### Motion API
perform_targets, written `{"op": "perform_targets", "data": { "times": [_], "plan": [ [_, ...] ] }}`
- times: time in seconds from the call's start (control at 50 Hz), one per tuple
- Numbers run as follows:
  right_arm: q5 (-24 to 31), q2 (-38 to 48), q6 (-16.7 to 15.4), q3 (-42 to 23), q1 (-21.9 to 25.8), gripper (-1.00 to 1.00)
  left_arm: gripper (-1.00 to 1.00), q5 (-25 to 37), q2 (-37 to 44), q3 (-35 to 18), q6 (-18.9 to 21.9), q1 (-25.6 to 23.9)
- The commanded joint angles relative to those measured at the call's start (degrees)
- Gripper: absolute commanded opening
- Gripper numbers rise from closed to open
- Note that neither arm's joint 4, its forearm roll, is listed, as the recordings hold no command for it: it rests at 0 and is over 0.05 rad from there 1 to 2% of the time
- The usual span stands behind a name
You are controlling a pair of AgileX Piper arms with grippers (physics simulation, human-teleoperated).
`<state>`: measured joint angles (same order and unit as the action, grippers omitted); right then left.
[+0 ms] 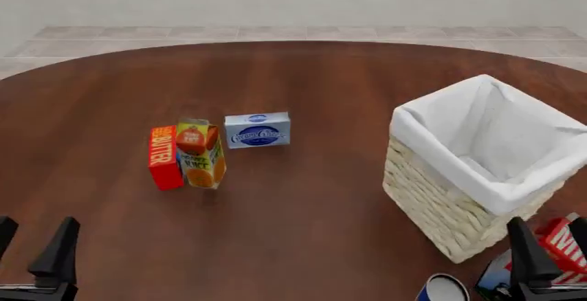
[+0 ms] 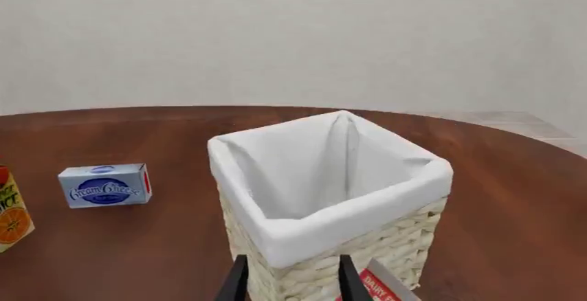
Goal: Pick up the orange juice, and put it in the basket.
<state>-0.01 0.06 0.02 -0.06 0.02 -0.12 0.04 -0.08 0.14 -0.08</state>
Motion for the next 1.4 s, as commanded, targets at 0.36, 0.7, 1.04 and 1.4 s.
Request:
{"op": "perform_targets", "data": {
  "times": [0.36,0.7,1.04,1.4],
  "plan": [
    [0.2,0.1,-0.4,0.0,0.1,1.00,1.00,8.1,0.0,-4.6,-0.8,-8.1],
    [-1.9,2.0,-2.9,0.0,0.4,1.00,1.00,13.9,11.9,-19.3,-3.9,-22.0],
    [-7.0,4.3,-7.4,0.0,1.7,1.00,1.00,-4.4,35.8,-18.5,-6.5,-26.8],
    [-7.2,3.6,-7.2,0.0,1.0,1.00,1.00,-20.7,54.6,-16.4,-6.9,-25.4]
  ]
}}
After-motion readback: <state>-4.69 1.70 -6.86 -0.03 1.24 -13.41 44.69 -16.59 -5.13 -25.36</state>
